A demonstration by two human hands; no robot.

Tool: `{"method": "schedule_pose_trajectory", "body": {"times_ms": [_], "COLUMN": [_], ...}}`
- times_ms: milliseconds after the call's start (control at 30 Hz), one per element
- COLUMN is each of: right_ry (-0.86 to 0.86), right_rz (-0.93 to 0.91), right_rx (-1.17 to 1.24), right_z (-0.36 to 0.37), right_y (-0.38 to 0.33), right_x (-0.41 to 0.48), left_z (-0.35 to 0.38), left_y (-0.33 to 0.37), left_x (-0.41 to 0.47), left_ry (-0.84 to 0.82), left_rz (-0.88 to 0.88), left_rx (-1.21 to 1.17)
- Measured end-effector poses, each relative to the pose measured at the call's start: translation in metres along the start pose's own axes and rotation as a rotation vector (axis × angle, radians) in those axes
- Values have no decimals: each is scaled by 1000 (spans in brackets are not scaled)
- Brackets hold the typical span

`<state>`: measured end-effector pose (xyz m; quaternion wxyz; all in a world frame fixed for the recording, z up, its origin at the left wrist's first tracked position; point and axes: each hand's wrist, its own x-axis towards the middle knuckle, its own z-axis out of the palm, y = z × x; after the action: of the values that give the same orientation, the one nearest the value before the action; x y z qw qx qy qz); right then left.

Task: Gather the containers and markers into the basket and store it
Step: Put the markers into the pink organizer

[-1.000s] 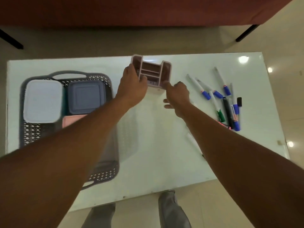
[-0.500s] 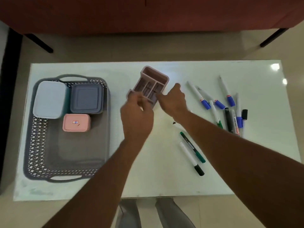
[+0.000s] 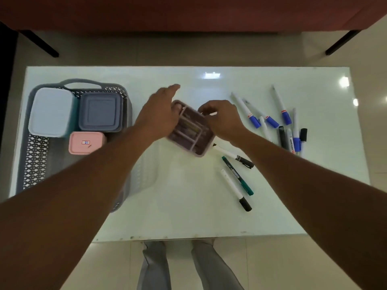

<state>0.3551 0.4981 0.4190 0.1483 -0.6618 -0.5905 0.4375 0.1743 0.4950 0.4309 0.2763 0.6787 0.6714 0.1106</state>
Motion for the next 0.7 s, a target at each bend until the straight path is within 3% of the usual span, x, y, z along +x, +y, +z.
{"method": "schedule_pose_trajectory", "body": {"times_ms": [133,267,533,633,700], "right_ry": [-23,95,29,133,265], "right_rz": [-7,139,173,189,185], "right_rx": [37,50,209,258,208], "right_z": [0,16,43,36,21], "right_y": [6,32,45,54,69], "right_x": [-13,-50,-94,-102,-104], "left_z": [13,24,38,43,56], "left_y": [-10,-22,-22,9,40], "left_x": [-33,-66,-92,-112,-133], "left_ry": [-116,3,165,417,429], "left_rz": [-112,-232,-393,-225,5], "left_rx": [68,10,-132,-99,-141]}}
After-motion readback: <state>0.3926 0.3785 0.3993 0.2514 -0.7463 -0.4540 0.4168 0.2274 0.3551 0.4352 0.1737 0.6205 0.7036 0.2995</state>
